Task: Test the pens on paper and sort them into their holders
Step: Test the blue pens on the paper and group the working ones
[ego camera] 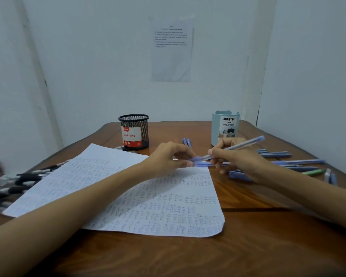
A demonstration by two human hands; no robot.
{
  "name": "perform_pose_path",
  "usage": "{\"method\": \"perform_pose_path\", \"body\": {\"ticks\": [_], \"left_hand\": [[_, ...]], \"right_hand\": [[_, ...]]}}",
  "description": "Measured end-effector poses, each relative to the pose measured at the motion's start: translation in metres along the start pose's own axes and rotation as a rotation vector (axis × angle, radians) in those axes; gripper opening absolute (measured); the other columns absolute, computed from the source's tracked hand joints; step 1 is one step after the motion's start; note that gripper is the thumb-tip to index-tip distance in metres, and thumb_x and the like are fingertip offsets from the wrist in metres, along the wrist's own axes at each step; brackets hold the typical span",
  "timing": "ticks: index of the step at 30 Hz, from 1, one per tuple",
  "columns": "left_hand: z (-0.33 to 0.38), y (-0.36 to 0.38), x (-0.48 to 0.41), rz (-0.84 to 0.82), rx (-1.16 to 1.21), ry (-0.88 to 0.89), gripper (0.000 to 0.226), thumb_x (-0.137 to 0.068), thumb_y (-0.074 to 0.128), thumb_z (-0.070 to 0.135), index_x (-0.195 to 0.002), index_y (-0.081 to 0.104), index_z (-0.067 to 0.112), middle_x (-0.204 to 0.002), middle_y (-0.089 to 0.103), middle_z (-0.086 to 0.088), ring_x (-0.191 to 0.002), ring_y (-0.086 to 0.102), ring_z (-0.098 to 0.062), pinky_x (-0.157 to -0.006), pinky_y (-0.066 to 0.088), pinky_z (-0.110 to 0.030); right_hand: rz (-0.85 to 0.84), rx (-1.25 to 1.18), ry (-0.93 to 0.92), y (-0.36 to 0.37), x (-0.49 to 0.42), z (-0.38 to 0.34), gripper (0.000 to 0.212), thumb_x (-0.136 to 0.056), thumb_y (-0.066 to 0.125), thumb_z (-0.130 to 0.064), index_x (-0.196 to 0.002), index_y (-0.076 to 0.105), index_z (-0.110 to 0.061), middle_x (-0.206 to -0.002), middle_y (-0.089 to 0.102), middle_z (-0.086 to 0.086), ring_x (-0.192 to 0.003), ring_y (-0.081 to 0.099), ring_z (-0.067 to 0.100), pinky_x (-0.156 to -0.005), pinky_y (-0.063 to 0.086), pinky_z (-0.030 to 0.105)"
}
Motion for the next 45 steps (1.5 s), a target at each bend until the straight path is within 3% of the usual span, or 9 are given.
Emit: {"method": "perform_pose_path", "body": {"ticks": [8,11,15,20,28,31,35,39,45], "left_hand": [[0.005,-0.003,0.001,0.059,0.113,-0.002,0.018,-0.085,0.064,0.011,-0.102,0.067,0.007,-0.083,0.067,-0.001,-0.071,0.062,-0.008,-0.066,0.053,-0.018],[0.005,-0.008,0.001,0.1,0.171,-0.031,0.012,-0.086,0.065,0.009,-0.096,0.068,0.012,-0.081,0.068,0.0,-0.068,0.06,-0.003,-0.064,0.052,-0.018],[0.009,-0.013,0.003,0.168,0.159,0.008,0.012,-0.084,0.066,0.005,-0.094,0.071,0.008,-0.075,0.069,-0.002,-0.061,0.059,0.002,-0.062,0.048,-0.014],[0.007,-0.014,0.007,0.138,0.186,0.023,0.017,-0.083,0.065,0.0,-0.098,0.071,0.007,-0.079,0.071,-0.01,-0.071,0.065,-0.018,-0.072,0.055,-0.027],[0.005,-0.02,0.001,0.052,0.339,0.035,0.021,-0.084,0.063,0.0,-0.096,0.07,0.015,-0.083,0.072,-0.006,-0.075,0.067,-0.011,-0.072,0.052,-0.021],[0.006,-0.031,-0.004,0.029,0.081,0.045,0.022,-0.082,0.068,0.015,-0.104,0.069,0.02,-0.099,0.071,-0.001,-0.089,0.066,-0.007,-0.079,0.051,-0.018],[-0.011,-0.029,0.0,-0.175,-0.443,-0.099,0.058,-0.086,0.061,0.04,-0.138,0.043,0.019,-0.139,0.046,-0.001,-0.124,0.044,-0.016,-0.099,0.036,-0.025],[-0.026,-0.023,0.011,-0.415,-0.529,-0.223,0.059,-0.087,0.053,0.05,-0.138,0.044,0.021,-0.142,0.041,0.0,-0.127,0.039,-0.018,-0.103,0.033,-0.029],[-0.028,-0.027,0.013,-0.496,-0.509,-0.257,0.059,-0.087,0.051,0.053,-0.139,0.042,0.027,-0.142,0.041,0.002,-0.127,0.039,-0.018,-0.103,0.033,-0.032]], "right_hand": [[0.008,-0.211,0.05,0.001,-0.001,0.002,0.026,-0.061,0.074,-0.019,-0.076,0.054,-0.012,-0.057,0.059,0.001,-0.044,0.053,0.006,-0.04,0.046,0.016],[0.032,-0.32,0.041,-0.005,-0.001,-0.002,0.02,-0.074,0.066,-0.027,-0.078,0.06,-0.008,-0.063,0.065,0.005,-0.049,0.06,0.01,-0.042,0.05,0.018],[-0.022,-0.311,0.003,-0.004,-0.001,-0.003,0.028,-0.076,0.063,-0.023,-0.091,0.059,0.0,-0.071,0.07,0.009,-0.061,0.068,0.014,-0.05,0.055,0.021],[-0.074,-0.289,-0.052,0.002,0.0,0.001,0.024,-0.07,0.06,-0.022,-0.083,0.058,-0.002,-0.068,0.07,0.006,-0.063,0.069,0.014,-0.055,0.057,0.022],[-0.109,-0.143,-0.18,-0.002,0.0,-0.017,0.016,-0.074,0.06,-0.021,-0.081,0.06,-0.006,-0.068,0.07,0.006,-0.064,0.068,0.019,-0.055,0.056,0.022],[-0.106,0.097,-0.3,-0.006,-0.005,-0.034,0.008,-0.083,0.06,-0.016,-0.087,0.06,-0.01,-0.07,0.066,0.003,-0.063,0.064,0.015,-0.055,0.057,0.024],[0.002,0.844,-0.749,0.003,-0.023,-0.041,0.016,-0.092,0.057,-0.019,-0.095,0.063,-0.004,-0.086,0.065,0.0,-0.072,0.062,0.007,-0.067,0.054,0.026],[-0.117,1.408,-0.633,0.028,-0.069,-0.013,0.022,-0.098,0.041,-0.015,-0.114,0.056,-0.009,-0.109,0.057,0.008,-0.092,0.056,0.019,-0.068,0.034,0.022],[-0.193,1.469,-0.384,0.033,-0.115,0.011,0.017,-0.09,0.054,-0.007,-0.105,0.062,-0.006,-0.105,0.064,0.01,-0.091,0.059,0.021,-0.074,0.04,0.024]]}}
Point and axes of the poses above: each hand's wrist, its own x-axis away from the middle knuckle, its own y-axis out of the palm, z = x × y, the point moved 4 cm from there along -x, towards the middle knuckle
